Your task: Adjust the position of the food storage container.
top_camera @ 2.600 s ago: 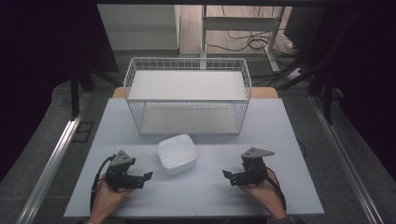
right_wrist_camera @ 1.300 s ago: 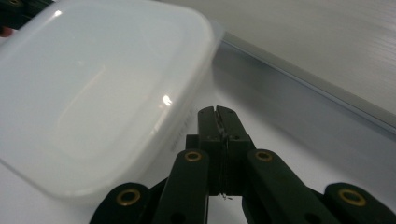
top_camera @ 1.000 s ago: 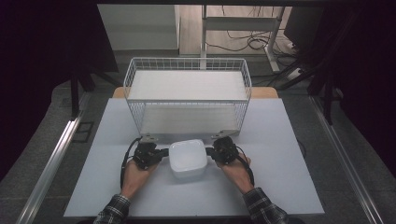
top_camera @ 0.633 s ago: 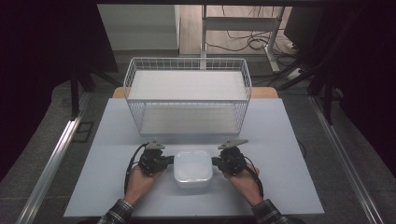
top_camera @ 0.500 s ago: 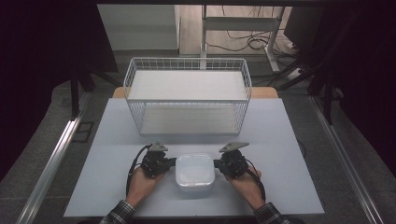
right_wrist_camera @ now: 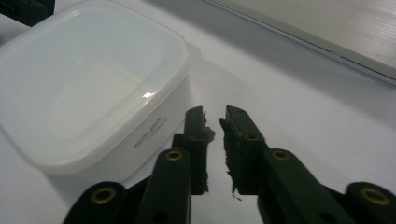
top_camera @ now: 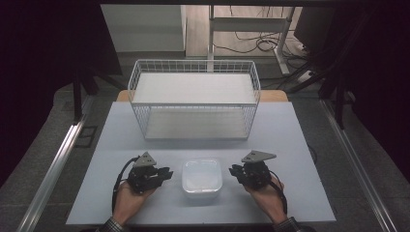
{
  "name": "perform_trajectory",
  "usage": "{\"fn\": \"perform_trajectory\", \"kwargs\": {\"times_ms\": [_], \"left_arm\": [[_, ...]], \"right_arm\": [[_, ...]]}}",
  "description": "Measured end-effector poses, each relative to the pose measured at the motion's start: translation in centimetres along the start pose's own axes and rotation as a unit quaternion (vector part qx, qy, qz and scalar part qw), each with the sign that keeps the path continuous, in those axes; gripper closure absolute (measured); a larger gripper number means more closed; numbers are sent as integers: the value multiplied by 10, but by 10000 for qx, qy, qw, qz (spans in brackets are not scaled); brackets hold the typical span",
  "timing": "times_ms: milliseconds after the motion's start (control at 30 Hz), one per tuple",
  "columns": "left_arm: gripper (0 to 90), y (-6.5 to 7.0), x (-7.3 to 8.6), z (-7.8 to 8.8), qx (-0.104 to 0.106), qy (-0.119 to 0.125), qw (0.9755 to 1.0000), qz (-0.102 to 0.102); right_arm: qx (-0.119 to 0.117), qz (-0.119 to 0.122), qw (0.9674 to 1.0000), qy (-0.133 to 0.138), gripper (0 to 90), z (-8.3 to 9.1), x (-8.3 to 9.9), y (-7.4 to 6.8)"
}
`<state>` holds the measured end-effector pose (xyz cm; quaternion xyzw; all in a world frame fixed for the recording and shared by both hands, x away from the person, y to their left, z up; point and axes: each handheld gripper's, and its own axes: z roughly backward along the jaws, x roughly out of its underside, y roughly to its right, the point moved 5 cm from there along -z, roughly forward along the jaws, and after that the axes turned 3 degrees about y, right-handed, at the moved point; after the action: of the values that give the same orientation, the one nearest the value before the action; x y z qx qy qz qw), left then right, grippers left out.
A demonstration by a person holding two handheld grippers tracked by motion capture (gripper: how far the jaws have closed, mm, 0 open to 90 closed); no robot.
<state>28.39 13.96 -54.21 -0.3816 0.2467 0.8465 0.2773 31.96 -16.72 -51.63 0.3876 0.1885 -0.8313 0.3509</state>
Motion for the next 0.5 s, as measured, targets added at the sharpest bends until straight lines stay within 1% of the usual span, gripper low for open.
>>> {"fn": "perform_trajectory", "kwargs": {"times_ms": [33, 67, 100, 133, 167, 200, 233, 267, 300, 333, 400, 467, 500], "left_arm": [[615, 0, 0, 0, 0, 0, 10000, 0], [575, 3, 5, 3, -55, -42, 10000, -32], [526, 3, 5, 3, -55, -42, 10000, -32], [526, 4, 7, 4, -86, -37, 9999, -48], [420, 7, 10, 8, -128, -39, 9999, -80], [378, 7, 10, 8, -128, -39, 9999, -80], [378, 8, 12, 10, -141, -11, 9999, -79], [302, 9, 15, 13, -137, 34, 9999, -90], [267, 9, 15, 13, -137, 34, 9999, -90], [267, 9, 17, 14, -137, 44, 9999, -91], [192, 9, 20, 17, -104, 43, 9999, -87], [136, 10, 24, 19, -116, 35, 9999, -87], [84, 10, 25, 20, -137, 16, 9998, -116]], "right_arm": [[0, 0, 10000, 0, 726, 0, 0, 0], [42, 38, 10000, 77, 650, 6, 2, 0], [42, 38, 10000, 77, 650, 6, 2, 0], [47, 63, 9999, 108, 612, 9, 3, 0], [61, 88, 9998, 160, 535, 13, 5, 0], [61, 88, 9998, 160, 535, 13, 5, 0], [49, 82, 9998, 184, 501, 14, 6, 0], [32, 44, 9997, 230, 427, 17, 8, 0], [32, 44, 9997, 230, 427, 17, 8, 0], [14, 43, 9996, 265, 388, 18, 9, 0], [19, 85, 9995, 303, 291, 20, 10, -1], [32, 139, 9994, 322, 223, 21, 13, -2], [52, 173, 9994, 294, 164, 21, 15, -4]]}}
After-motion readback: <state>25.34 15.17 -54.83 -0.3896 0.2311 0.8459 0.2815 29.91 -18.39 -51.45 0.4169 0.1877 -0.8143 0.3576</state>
